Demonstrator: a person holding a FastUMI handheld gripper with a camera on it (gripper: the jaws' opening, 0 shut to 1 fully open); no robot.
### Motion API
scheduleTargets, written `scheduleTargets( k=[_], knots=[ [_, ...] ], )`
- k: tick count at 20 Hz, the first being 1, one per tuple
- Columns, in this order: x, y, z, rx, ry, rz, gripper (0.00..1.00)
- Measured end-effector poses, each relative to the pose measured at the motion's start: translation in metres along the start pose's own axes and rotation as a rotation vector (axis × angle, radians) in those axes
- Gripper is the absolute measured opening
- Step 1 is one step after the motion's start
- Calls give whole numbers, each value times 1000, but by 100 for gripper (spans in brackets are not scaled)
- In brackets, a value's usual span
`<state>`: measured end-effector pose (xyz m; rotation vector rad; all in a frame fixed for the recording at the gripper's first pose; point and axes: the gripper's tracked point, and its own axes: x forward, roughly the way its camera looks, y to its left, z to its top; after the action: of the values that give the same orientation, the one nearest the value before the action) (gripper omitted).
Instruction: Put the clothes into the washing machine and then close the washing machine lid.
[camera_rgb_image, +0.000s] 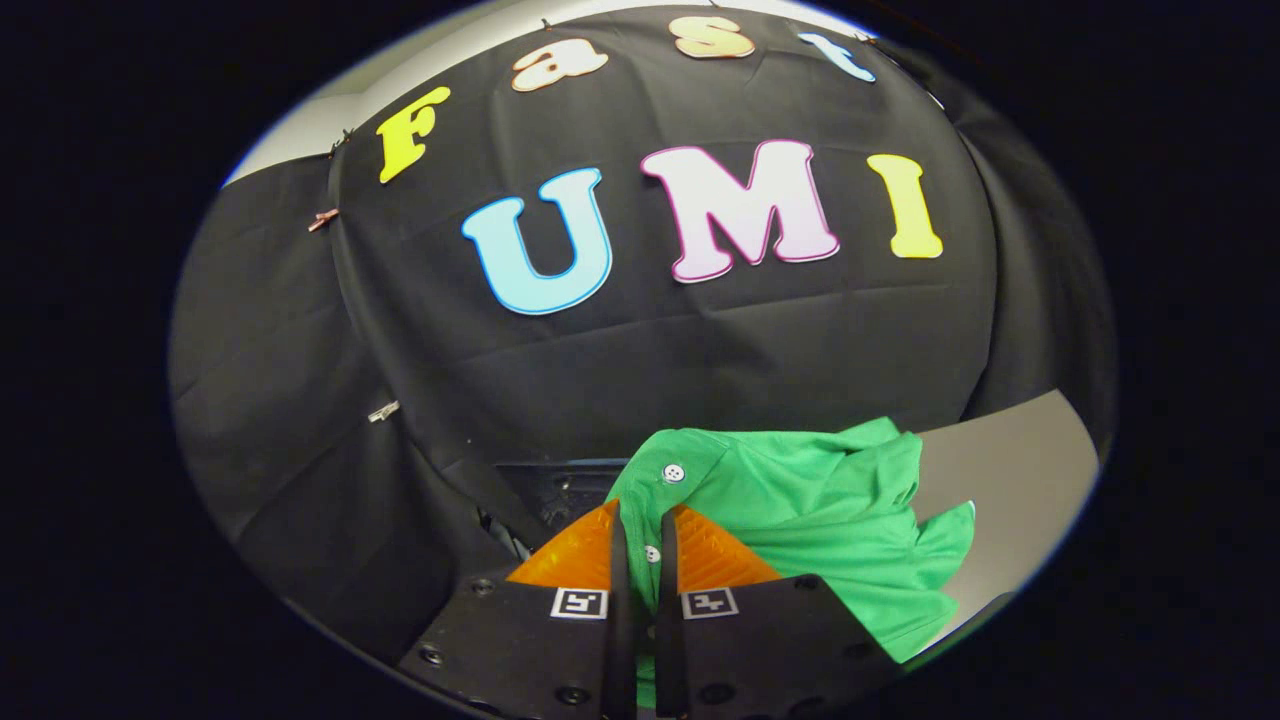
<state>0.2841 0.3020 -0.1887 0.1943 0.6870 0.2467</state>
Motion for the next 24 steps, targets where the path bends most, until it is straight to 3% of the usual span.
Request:
scheduleTargets(
  k=[4, 7, 16, 24],
  knots=[
    [22, 14, -12, -114, -3, -33, 12],
    [42, 8, -33, -132, 34, -57, 12],
    [109, 19, -124, -186, 149, 41, 12],
    [149, 25, -219, -222, 235, 41, 12]
  ],
)
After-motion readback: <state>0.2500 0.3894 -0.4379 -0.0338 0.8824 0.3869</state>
